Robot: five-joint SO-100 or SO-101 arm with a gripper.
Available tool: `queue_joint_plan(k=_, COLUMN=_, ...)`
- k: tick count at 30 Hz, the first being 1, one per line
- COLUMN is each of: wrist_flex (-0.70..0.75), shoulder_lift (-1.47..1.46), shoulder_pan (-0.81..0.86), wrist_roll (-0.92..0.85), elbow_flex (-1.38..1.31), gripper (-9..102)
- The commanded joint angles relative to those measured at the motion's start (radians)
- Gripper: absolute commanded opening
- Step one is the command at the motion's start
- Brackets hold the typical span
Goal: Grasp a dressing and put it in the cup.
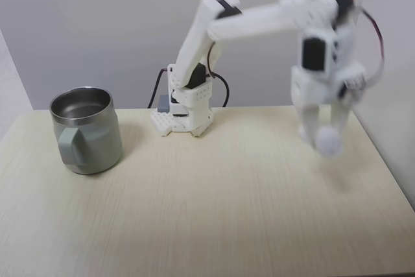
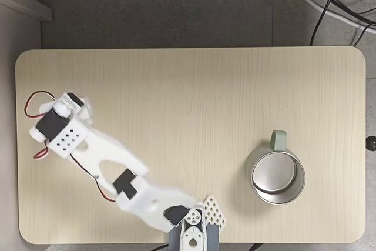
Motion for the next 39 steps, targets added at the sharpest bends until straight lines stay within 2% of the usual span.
queue_joint_plan(k=1, wrist_flex=0.043, shoulder_lift=-0.235, shoulder_pan=0.046, wrist_roll=0.063, elbow_flex=-0.074, gripper=-1)
queue_joint_plan(k=6, wrist_flex=0.043, shoulder_lift=-0.495, shoulder_pan=0.179, wrist_roll=0.193, elbow_flex=-0.156, gripper=-1)
queue_joint_plan(k=10, wrist_flex=0.043, shoulder_lift=-0.663, shoulder_pan=0.35, wrist_roll=0.327, elbow_flex=-0.196, gripper=-1)
queue_joint_plan(k=19, wrist_flex=0.041, shoulder_lift=-0.862, shoulder_pan=0.94, wrist_roll=0.681, elbow_flex=-0.216, gripper=0)
queue_joint_plan(k=24, wrist_flex=0.041, shoulder_lift=-0.922, shoulder_pan=1.255, wrist_roll=0.742, elbow_flex=-0.225, gripper=0)
queue_joint_plan(k=30, wrist_flex=0.037, shoulder_lift=-0.893, shoulder_pan=1.557, wrist_roll=0.788, elbow_flex=-0.321, gripper=0)
queue_joint_plan(k=33, wrist_flex=-0.028, shoulder_lift=-0.914, shoulder_pan=1.641, wrist_roll=0.807, elbow_flex=-0.459, gripper=0)
queue_joint_plan(k=39, wrist_flex=-0.193, shoulder_lift=-1.118, shoulder_pan=1.695, wrist_roll=0.749, elbow_flex=-0.824, gripper=0)
